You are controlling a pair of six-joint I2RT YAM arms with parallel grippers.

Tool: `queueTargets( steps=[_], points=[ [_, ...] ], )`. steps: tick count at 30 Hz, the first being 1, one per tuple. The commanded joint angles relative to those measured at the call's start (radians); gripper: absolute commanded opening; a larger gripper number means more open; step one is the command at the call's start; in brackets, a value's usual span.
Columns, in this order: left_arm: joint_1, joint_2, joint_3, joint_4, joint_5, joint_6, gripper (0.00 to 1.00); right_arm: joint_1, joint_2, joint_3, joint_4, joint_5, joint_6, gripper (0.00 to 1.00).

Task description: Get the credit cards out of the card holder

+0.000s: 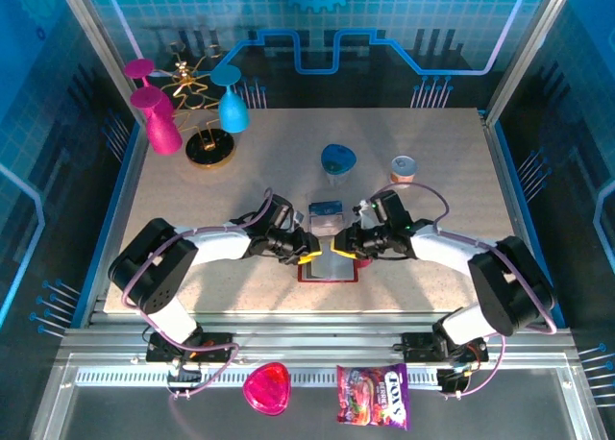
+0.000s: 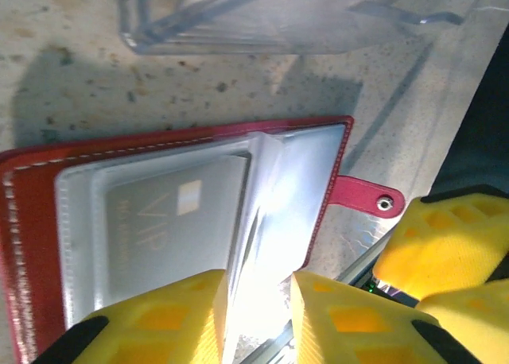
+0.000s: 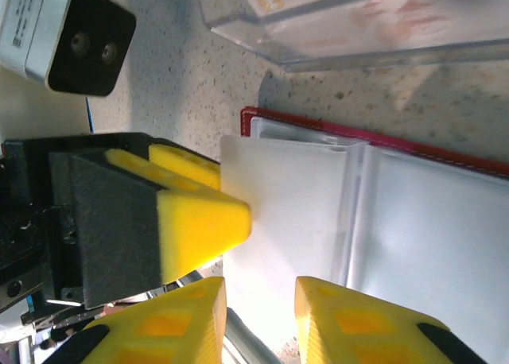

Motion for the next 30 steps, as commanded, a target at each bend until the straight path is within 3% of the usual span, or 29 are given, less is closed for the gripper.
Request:
queueTargets(
  steps=[1,8,13,30],
  points=[
    [-0.018,-0.023,0.034,-0.031,0.034,-0.012,0.28,-0.037,-0.044,0.011,-0.093,0.011,-0.048,0.29],
    [-0.052,0.02,0.075,-0.024,0.039,-0.018,0.29,-0.076,-0.097,-0.005,-0.128,0.013,-0.065,0.29],
    [-0.078,0.052,0.109,-0.013,0.047,-0.022,0.23,-0.091,-0.128,-0.023,-0.133,0.014,-0.064,0.29],
    [-0.11,0.188,0.174,0.045,0.072,-0.049,0.33,-0.128,-0.188,-0.068,-0.155,0.011,-0.072,0.29]
  ],
)
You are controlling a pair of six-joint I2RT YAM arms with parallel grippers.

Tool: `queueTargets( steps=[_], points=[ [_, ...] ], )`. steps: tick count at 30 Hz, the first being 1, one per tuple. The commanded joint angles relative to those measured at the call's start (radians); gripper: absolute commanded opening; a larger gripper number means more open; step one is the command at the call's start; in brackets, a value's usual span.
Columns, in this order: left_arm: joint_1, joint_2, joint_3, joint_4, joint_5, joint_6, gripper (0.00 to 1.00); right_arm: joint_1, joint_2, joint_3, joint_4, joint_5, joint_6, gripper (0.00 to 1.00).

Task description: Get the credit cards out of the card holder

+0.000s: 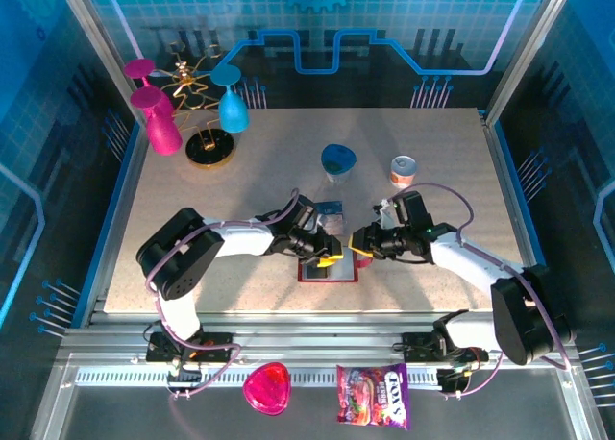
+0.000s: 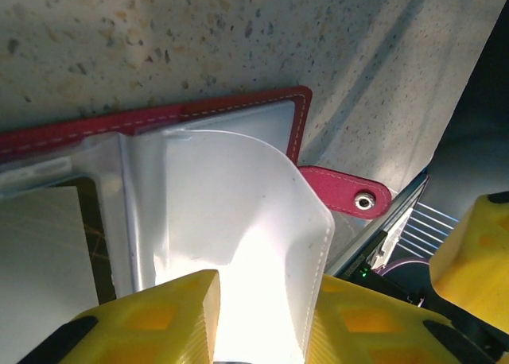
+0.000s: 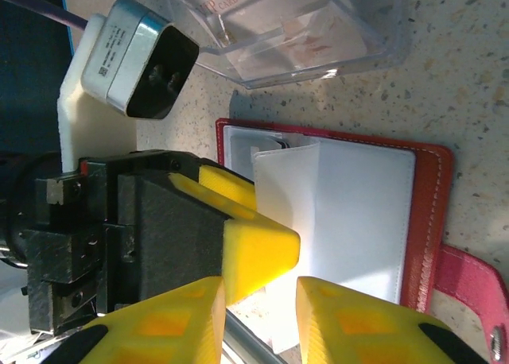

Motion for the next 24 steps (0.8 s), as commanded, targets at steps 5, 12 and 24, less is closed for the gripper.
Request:
queueTargets(
  steps=[5,12,24],
  points=[
    [-0.007,0.037,0.041,0.023,0.036,-0.026,0.4,-0.026,-0.023,-0.013,-0.034,-0.005,-0.023,0.3],
    [-0.007,0.041,0.048,0.023,0.037,-0.025,0.47,-0.027,-0.028,-0.017,-0.035,-0.006,-0.021,0.3],
    [-0.008,0.035,0.058,0.025,0.04,-0.021,0.53,-0.029,-0.045,-0.02,-0.046,-0.004,-0.022,0.3]
  ],
)
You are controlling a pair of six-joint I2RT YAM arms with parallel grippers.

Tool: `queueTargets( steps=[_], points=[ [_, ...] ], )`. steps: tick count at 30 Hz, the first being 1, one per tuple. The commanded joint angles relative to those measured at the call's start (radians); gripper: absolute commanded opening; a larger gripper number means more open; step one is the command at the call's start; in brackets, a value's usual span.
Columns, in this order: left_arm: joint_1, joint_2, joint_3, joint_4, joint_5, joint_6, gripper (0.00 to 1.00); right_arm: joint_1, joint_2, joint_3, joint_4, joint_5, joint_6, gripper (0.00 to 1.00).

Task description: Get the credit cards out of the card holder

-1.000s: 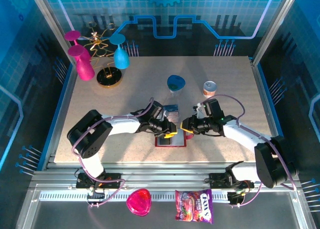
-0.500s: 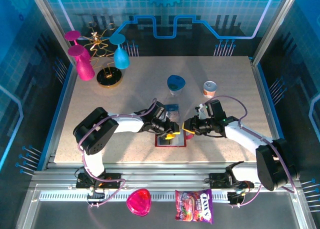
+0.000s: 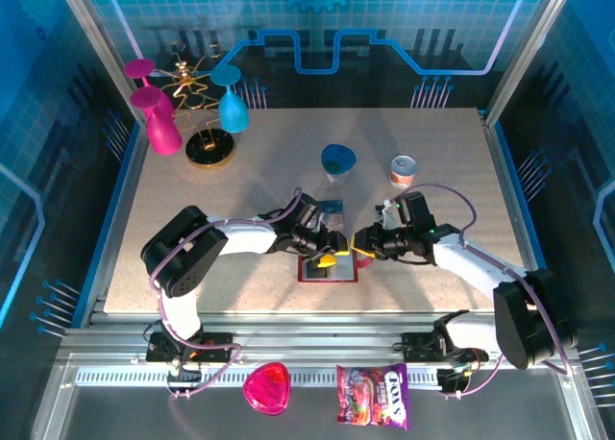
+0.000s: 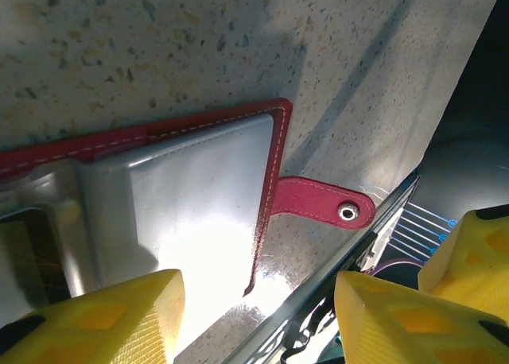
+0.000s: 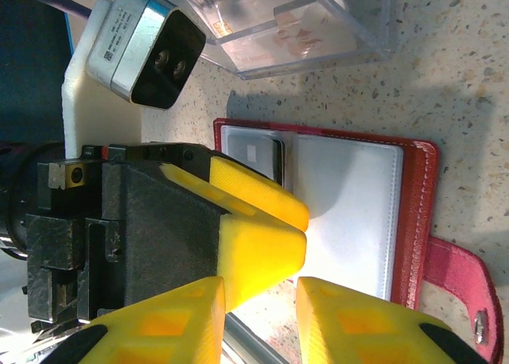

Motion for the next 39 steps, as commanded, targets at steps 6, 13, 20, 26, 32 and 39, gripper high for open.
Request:
queueTargets(
  steps=[6,13,20,26,32,39],
  points=[
    [-0.005,-0.008,0.017,0.009,0.02,-0.002,0.52,-0.016,-0.02,-0.014,-0.026,-0.009,-0.009,0.3],
    [0.0,-0.045,-0.021,0.004,0.007,0.003,0.51,-0.009,0.009,-0.01,-0.002,-0.017,0.006,0.3],
    [0.026,-0.096,-0.076,0.011,-0.002,0.006,0.5,0.027,0.056,0.013,0.026,-0.013,0.021,0.3],
    [0.05,-0.146,-0.128,0.014,-0.006,0.01,0.5,0.077,0.117,0.041,0.046,0.002,0.033,0.3],
    [0.071,-0.188,-0.179,0.015,-0.014,0.012,0.5,0.134,0.182,0.063,0.089,0.016,0.06,0.3],
    [0.101,-0.231,-0.231,-0.004,-0.033,0.029,0.49,0.196,0.268,0.113,0.104,0.032,0.071,0.29]
  ],
)
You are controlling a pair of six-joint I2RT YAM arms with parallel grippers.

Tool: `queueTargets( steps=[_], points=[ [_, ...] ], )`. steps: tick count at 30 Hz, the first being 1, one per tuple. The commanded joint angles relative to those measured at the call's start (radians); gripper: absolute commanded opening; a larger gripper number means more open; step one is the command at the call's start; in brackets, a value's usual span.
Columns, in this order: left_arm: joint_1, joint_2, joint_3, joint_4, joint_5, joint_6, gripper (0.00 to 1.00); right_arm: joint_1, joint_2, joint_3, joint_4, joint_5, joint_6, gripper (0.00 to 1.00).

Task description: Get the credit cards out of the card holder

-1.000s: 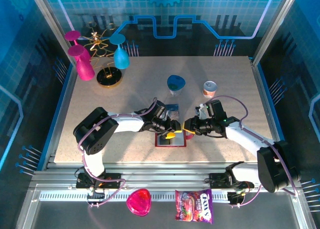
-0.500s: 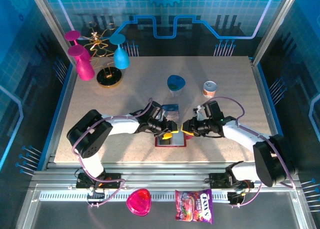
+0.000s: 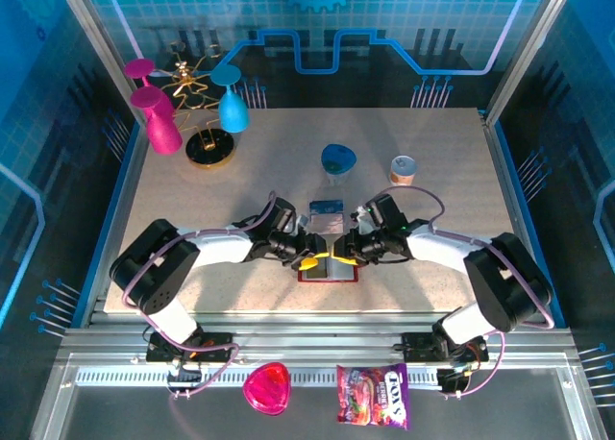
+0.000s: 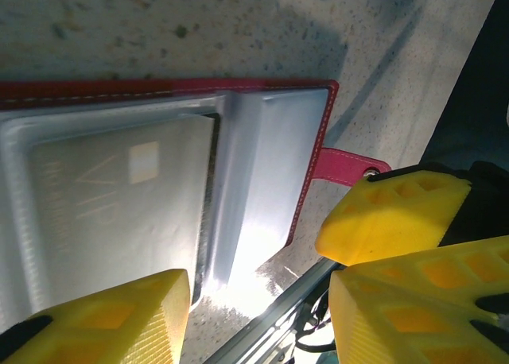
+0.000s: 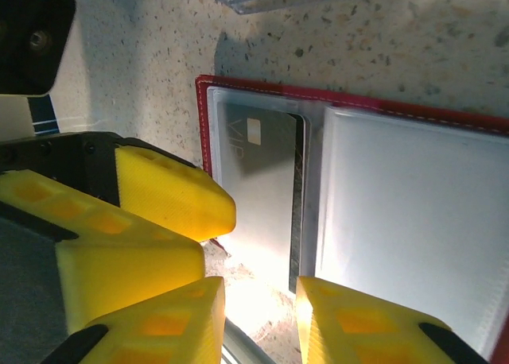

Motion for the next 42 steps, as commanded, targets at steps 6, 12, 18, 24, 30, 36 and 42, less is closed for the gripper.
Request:
queueTargets(
  steps=[6,12,18,24,30,36,42],
  points=[
    [0.032,-0.046,-0.045,-0.032,-0.015,0.041,0.42,0.057,0.077,0.066,0.008,0.029,0.012,0.28],
    [0.032,-0.047,-0.041,-0.08,-0.032,0.076,0.33,0.08,0.109,0.091,-0.02,0.045,-0.006,0.27],
    [0.032,-0.046,-0.048,-0.104,-0.04,0.09,0.22,0.096,0.135,0.122,-0.062,0.067,-0.027,0.26],
    [0.032,-0.035,-0.05,-0.115,-0.045,0.097,0.16,0.11,0.153,0.152,-0.113,0.094,-0.055,0.26],
    [0.032,-0.029,-0.05,-0.12,-0.048,0.099,0.13,0.117,0.17,0.182,-0.15,0.11,-0.074,0.25],
    [0.033,-0.026,-0.055,-0.124,-0.049,0.1,0.13,0.126,0.186,0.195,-0.161,0.115,-0.077,0.25],
    [0.034,-0.022,-0.059,-0.122,-0.049,0.1,0.13,0.134,0.196,0.195,-0.165,0.116,-0.076,0.25]
  ],
)
